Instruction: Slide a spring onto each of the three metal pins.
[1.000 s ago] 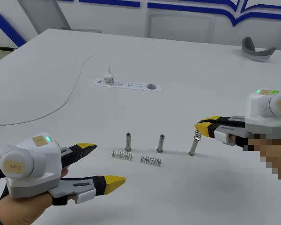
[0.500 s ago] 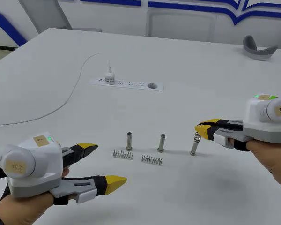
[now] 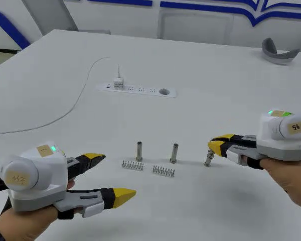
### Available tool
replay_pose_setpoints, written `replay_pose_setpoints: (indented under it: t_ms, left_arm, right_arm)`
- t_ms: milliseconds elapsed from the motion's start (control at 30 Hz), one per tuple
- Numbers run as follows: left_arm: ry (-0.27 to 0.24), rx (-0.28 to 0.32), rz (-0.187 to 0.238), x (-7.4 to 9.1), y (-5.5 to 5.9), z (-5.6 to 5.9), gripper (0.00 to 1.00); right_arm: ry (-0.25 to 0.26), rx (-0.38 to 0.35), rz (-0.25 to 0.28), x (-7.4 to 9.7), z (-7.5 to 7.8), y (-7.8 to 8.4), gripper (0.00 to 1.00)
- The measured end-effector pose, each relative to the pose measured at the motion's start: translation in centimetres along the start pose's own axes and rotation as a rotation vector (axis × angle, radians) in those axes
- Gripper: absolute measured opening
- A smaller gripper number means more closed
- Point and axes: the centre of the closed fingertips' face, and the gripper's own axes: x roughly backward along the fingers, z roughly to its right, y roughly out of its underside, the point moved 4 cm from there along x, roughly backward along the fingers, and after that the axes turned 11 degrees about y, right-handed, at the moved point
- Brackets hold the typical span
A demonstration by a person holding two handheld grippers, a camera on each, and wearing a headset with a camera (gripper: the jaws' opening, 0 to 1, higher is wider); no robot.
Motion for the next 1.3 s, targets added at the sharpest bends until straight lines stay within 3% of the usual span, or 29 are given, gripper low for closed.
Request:
replay_pose_setpoints:
  t_ms: [700,1300]
  left_arm:
    - [0.0,0.004,-0.001,0.0,0.3,-0.3,0.71]
    - [-0.004,0.002,0.004,0.0,0.1,-0.1,0.71]
  right_arm:
    - [0.004,-0.002,-0.068,-0.9,-0.2,2.0,0.12]
    - [0.017,-0.014,-0.054,-0.6,-0.1,1.7,0.18]
